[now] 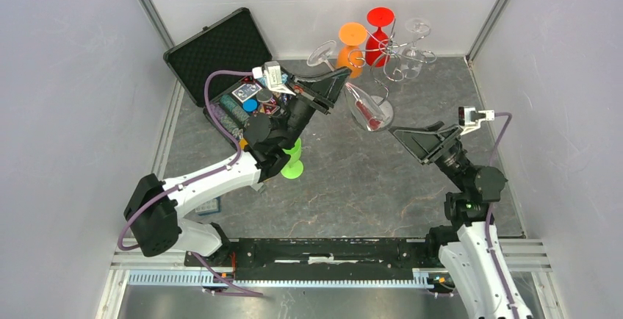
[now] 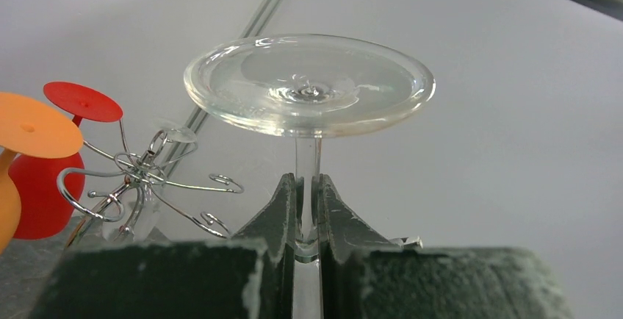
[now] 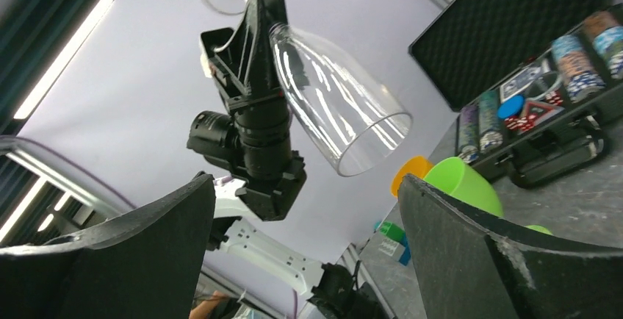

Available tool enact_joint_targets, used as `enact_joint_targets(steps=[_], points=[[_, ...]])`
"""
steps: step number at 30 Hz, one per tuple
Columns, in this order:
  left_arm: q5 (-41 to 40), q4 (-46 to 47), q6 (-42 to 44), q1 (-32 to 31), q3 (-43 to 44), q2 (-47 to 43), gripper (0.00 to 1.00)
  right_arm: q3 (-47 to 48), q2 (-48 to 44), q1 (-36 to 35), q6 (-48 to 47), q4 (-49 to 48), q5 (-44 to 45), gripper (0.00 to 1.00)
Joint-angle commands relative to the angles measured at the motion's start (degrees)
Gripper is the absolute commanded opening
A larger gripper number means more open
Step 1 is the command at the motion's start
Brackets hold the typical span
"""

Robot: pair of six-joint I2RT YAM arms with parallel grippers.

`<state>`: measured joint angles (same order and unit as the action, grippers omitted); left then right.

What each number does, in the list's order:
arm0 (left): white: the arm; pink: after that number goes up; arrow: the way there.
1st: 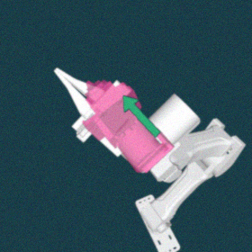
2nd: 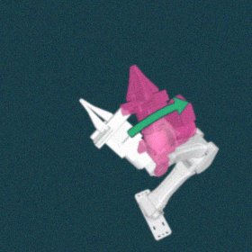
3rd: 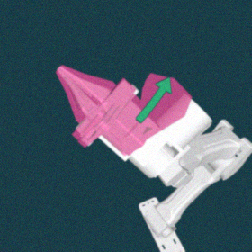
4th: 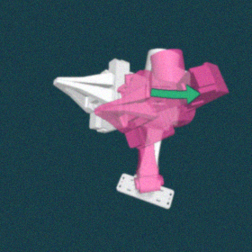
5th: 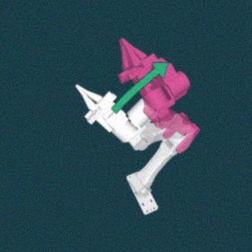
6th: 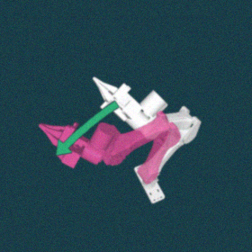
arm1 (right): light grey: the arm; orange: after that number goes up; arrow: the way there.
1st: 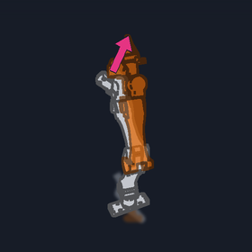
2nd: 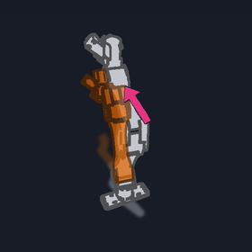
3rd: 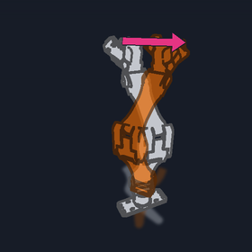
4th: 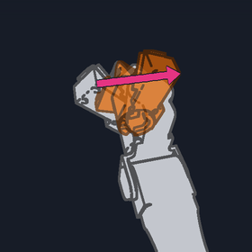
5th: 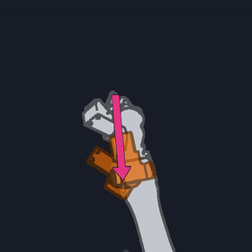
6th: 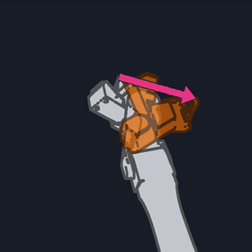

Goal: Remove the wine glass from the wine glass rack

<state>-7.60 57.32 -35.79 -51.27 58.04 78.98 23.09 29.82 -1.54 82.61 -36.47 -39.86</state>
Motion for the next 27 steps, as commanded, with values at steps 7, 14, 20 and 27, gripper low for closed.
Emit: enact_joint_targets(steps=[7,14,20,27], points=[[-5.30,4.94,-8.88,-0.33,-0.49,-2.80,0.02,2.47,6.00,-14.80,-3.37,-12.86,10.38,0.81],[-7.57,4.83,-15.13,-0.33,-3.65,-4.62,0.02,0.15,10.26,-21.15,-2.65,-26.06,15.00,0.62],[-8.71,5.21,-15.29,-0.33,-5.33,-6.29,0.02,0.78,13.05,-25.44,-5.54,-28.32,18.52,0.50],[-10.51,6.65,-15.69,-0.33,-8.16,-8.07,0.02,1.30,13.80,-28.25,-10.66,-24.96,22.60,0.37]])
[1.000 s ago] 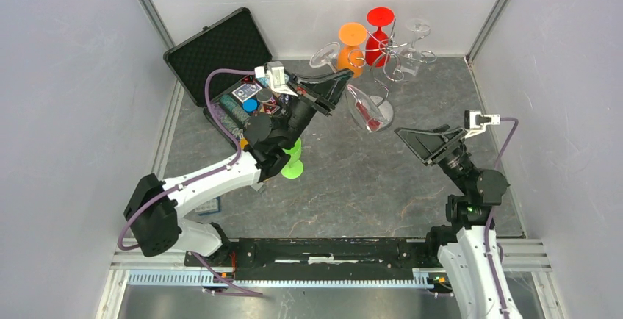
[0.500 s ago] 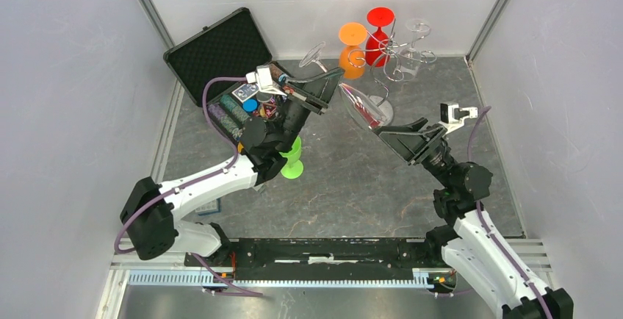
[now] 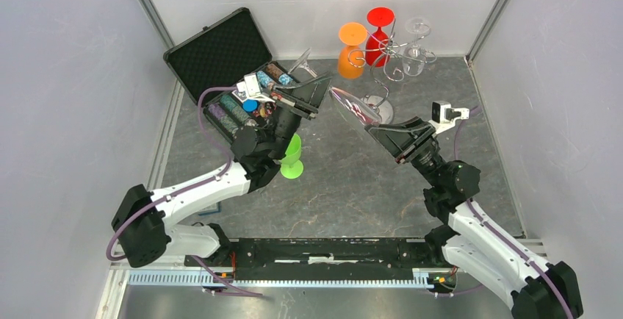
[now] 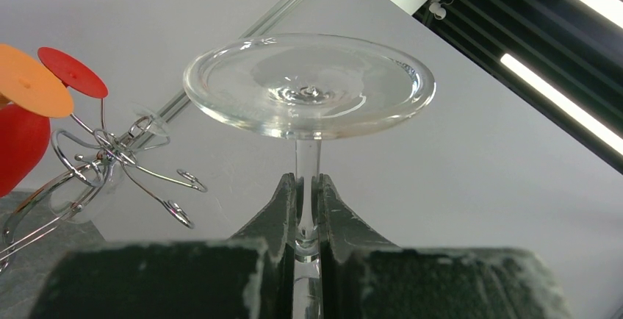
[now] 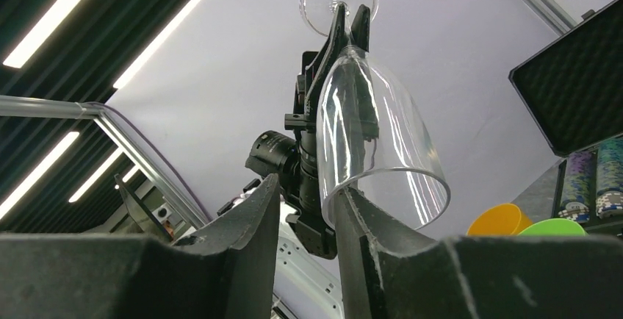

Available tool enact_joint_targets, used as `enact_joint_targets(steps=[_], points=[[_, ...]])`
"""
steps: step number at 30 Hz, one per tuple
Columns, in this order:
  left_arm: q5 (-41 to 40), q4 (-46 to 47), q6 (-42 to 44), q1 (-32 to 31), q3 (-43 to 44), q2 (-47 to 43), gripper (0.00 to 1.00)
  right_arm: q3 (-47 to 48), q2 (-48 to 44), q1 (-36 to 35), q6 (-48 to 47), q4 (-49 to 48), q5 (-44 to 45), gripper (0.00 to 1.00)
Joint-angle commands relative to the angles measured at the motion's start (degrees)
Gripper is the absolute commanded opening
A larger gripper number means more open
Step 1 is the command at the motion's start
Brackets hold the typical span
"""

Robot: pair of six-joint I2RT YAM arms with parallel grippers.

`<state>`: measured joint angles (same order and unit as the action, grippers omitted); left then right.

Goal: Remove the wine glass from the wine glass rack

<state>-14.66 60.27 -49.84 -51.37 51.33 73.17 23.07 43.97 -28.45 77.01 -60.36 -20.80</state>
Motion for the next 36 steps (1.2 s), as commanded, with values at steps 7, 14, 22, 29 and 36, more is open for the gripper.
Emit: enact_joint_targets(steps=[7,14,22,29,36], points=[[-2.28,4.41,-2.46,-0.22,-2.91,-3.19,0.02,2.61,0.53,-3.26,-8.44,2.00,5.74,0.23],[0.60,4.77,-0.19,-0.22,-3.84,-5.12,0.22,3.28,0.94,-3.71,-9.71,4.30,7.08,0.00],[2.74,4.77,2.35,-0.26,-6.80,-8.30,0.54,4.18,0.22,-4.02,-13.64,6.30,8.39,0.00],[3.22,2.97,4.46,-0.22,-9.41,-10.77,0.79,4.52,-0.28,-4.09,-15.98,6.35,8.68,0.00],[6.97,-3.37,7.52,-0.22,-11.36,-13.13,0.93,5.19,-1.78,-4.21,-19.69,10.18,9.06,0.00]])
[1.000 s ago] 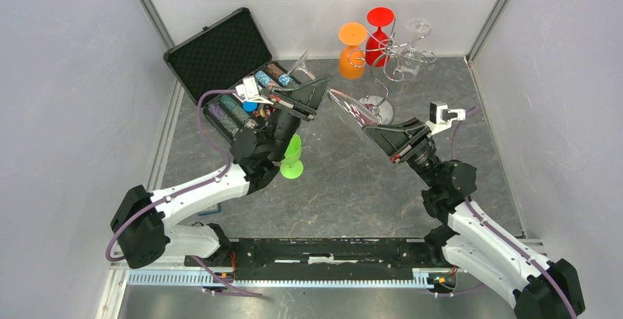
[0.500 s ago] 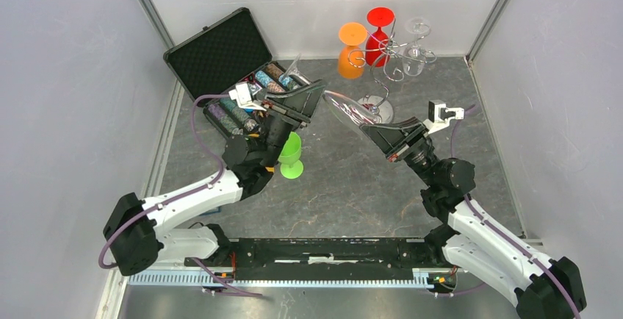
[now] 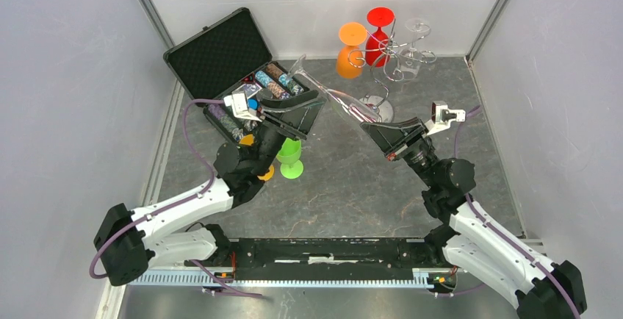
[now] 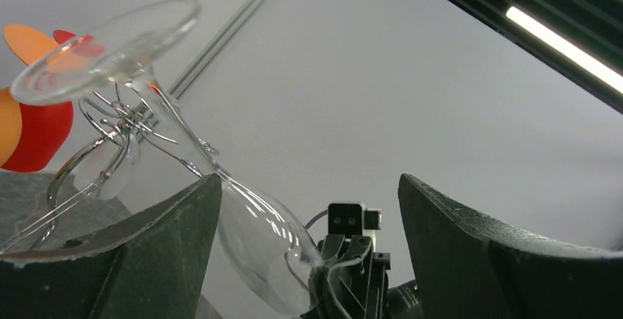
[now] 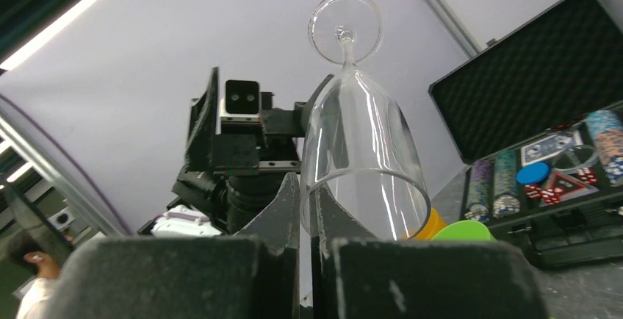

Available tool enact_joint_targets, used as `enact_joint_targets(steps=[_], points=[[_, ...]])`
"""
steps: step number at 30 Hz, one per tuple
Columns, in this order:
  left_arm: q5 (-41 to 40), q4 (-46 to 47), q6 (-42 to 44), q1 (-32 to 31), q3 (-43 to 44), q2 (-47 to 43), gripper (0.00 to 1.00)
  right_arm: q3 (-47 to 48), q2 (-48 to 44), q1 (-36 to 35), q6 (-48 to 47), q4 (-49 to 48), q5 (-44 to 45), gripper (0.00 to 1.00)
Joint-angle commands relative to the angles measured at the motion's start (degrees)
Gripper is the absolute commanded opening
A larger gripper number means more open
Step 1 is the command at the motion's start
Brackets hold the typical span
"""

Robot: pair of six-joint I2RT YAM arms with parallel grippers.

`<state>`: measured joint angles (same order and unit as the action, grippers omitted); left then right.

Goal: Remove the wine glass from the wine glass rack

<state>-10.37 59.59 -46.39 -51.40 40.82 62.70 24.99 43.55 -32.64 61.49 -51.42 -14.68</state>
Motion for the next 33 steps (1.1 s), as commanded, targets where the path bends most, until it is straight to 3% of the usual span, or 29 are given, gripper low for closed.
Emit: enact_joint_targets(steps=[1,4,6,13,19,26,33], points=[[2.82,-4.07,4.44,-0.20,-1.41,-3.28,0.94,3.59,-1.62,0.03,-4.97,2.58,3.13,0.00],[5.70,-9.45,7.65,-0.13,-2.76,-6.10,1.00,5.18,-2.75,0.04,-8.18,7.97,3.10,0.00],[8.16,-17.76,13.94,-0.13,-2.16,-8.42,1.00,7.33,-3.69,0.04,-12.01,14.27,2.75,0.00],[10.11,-38.25,28.61,-0.10,-2.87,-18.91,1.00,20.04,-6.55,-0.01,-30.26,46.47,4.53,0.00],[14.08,-46.31,35.12,-0.11,-0.91,-24.65,1.00,31.77,-5.12,0.04,-42.98,71.22,3.80,0.00],[3.14,-60.87,35.84,-0.11,5.22,-23.46,1.00,38.12,-2.34,0.00,-51.79,88.52,5.28,0.00],[-3.51,-68.19,34.83,-0.10,8.73,-23.69,1.00,42.82,2.81,0.04,-56.53,99.09,7.68,0.00]])
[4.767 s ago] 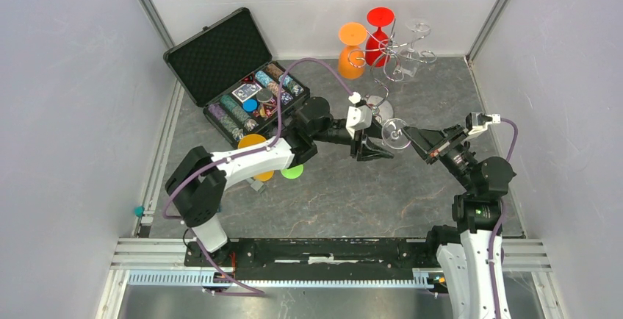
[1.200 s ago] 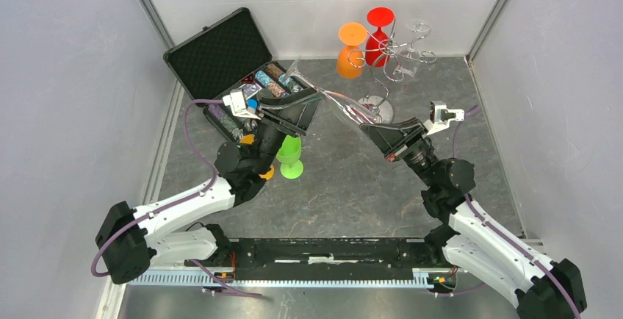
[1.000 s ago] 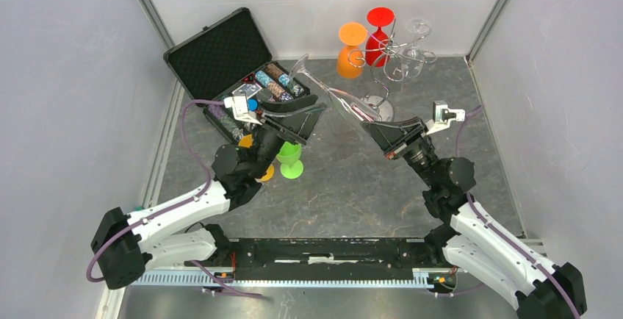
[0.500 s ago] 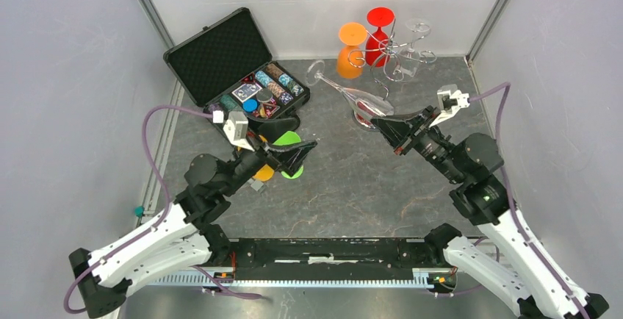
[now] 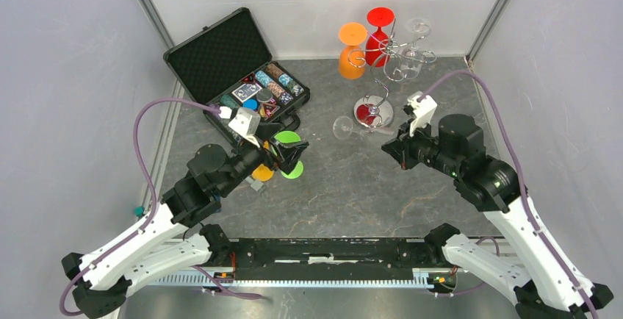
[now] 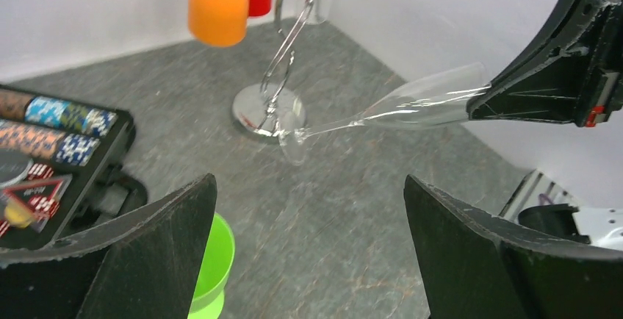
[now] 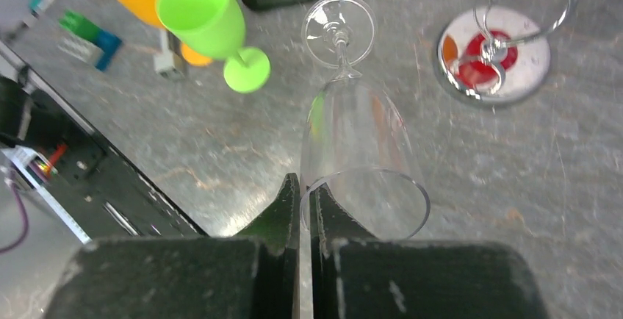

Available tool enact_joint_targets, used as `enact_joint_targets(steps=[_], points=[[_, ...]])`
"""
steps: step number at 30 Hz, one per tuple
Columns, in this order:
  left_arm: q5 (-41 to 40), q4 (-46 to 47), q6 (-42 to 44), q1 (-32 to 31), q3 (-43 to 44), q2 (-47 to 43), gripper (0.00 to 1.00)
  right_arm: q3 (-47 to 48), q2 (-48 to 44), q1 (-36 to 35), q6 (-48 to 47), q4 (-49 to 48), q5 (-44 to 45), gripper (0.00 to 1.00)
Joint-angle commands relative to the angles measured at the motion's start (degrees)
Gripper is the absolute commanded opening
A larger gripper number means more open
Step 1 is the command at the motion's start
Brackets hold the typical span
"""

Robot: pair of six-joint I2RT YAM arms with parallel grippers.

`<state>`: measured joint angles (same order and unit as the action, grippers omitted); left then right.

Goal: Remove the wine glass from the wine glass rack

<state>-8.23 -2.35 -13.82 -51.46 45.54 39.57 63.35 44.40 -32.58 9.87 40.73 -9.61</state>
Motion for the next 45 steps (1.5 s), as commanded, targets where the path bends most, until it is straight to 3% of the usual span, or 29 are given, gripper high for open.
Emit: enact_joint_targets(steps=[1,7,16,20,36,45], points=[[-6.10,-7.06,2.75,-0.04,4.47,-0.77,1.00,4.48,2.49,-0.06,-5.09,7.29,2.09,0.00],[-12.24,-11.13,6.13,-0.04,6.64,-1.96,1.00,2.66,7.27,-2.25,-6.08,8.60,2.14,0.00],[-19.48,-15.23,9.89,-0.04,8.25,-5.45,1.00,13.81,22.44,-18.71,-5.99,16.46,16.23,0.00],[-20.40,-15.84,11.94,-0.04,8.16,-7.61,1.00,16.88,27.34,-22.08,-6.70,17.25,17.60,0.00],[-21.66,-14.88,13.29,-0.04,6.37,-11.76,1.00,33.73,46.14,-27.19,-10.85,23.59,21.10,0.00],[-21.30,-13.40,13.27,-0.04,5.02,-13.63,1.00,35.24,50.32,-27.28,-11.41,23.32,19.43,0.04]])
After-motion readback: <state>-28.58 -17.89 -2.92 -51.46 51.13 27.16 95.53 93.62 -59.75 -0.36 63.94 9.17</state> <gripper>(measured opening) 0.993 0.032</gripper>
